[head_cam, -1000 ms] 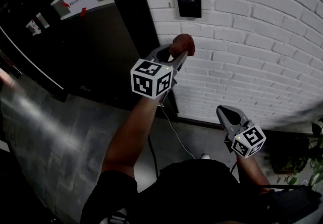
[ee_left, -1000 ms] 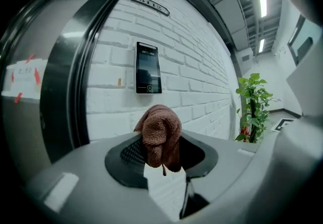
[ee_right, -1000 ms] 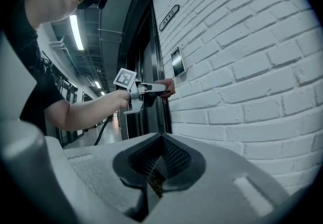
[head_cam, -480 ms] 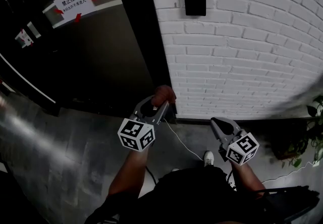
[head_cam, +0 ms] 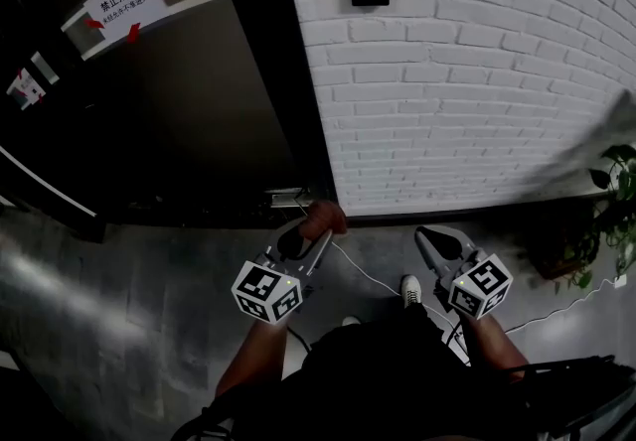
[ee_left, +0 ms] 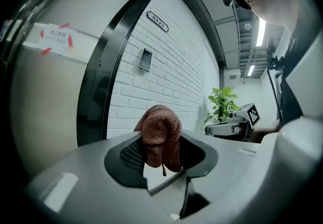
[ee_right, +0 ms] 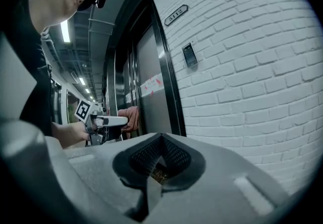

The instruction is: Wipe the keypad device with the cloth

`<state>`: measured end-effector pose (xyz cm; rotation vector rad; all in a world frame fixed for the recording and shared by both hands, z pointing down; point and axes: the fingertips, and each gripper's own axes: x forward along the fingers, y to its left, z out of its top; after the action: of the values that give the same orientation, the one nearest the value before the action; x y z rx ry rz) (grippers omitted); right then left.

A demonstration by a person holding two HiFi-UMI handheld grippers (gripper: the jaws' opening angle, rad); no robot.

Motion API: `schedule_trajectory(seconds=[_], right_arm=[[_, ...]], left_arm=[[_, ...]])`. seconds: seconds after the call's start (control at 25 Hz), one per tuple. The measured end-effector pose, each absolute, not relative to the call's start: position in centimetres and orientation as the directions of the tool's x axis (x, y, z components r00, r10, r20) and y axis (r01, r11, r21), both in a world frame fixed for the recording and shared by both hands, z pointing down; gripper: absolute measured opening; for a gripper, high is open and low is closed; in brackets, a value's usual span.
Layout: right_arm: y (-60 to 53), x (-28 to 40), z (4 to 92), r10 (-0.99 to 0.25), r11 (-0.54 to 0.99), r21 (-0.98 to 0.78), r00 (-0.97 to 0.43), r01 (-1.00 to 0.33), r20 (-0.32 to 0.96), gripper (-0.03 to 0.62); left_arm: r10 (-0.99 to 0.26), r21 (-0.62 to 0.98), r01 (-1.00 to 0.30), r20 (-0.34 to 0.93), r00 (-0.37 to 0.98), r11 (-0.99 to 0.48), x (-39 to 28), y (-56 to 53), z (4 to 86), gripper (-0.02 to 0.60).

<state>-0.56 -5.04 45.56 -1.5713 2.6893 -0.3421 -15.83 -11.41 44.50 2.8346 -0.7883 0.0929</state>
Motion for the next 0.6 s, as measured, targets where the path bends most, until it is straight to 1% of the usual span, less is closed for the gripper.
schedule_trajectory(seconds=[0.12, 0.2, 0.28, 0.4, 0.6], right_arm=[[-4.4, -0.8, 45.8, -0.867, 0.464, -0.146, -0.482, -0.874, 0.129, -0.009], [-4.1, -1.2, 45.4, -0.870, 0.463, -0.148, -0.480, -0.874, 0.113, -0.009], [-3.8, -1.6, 44.9, -0.874, 0.461, -0.156, -0.478, -0.874, 0.093, -0.009], [-3.5, -1.6, 45.1, -0.880, 0.441, -0.133, -0.457, -0.887, 0.129, -0.010], [-3.5, -1.5, 45.0, -0.887, 0.432, -0.124, -0.446, -0.893, 0.121, -0.010]], left_arm=[[-0.521, 0.201, -0.527, 0.085, 0.849, -0.826, -16.8, -11.0, 44.0, 0.169], [-0.516, 0.215, -0.518, 0.070, 0.854, -0.828, -16.9, -10.7, 43.6, 0.169], [-0.520, 0.200, -0.522, 0.068, 0.851, -0.829, -16.9, -10.5, 43.3, 0.169], [-0.541, 0.184, -0.543, 0.065, 0.839, -0.820, -17.1, -10.5, 42.9, 0.170], [-0.545, 0.192, -0.548, 0.074, 0.835, -0.814, -17.2, -10.2, 43.3, 0.170]])
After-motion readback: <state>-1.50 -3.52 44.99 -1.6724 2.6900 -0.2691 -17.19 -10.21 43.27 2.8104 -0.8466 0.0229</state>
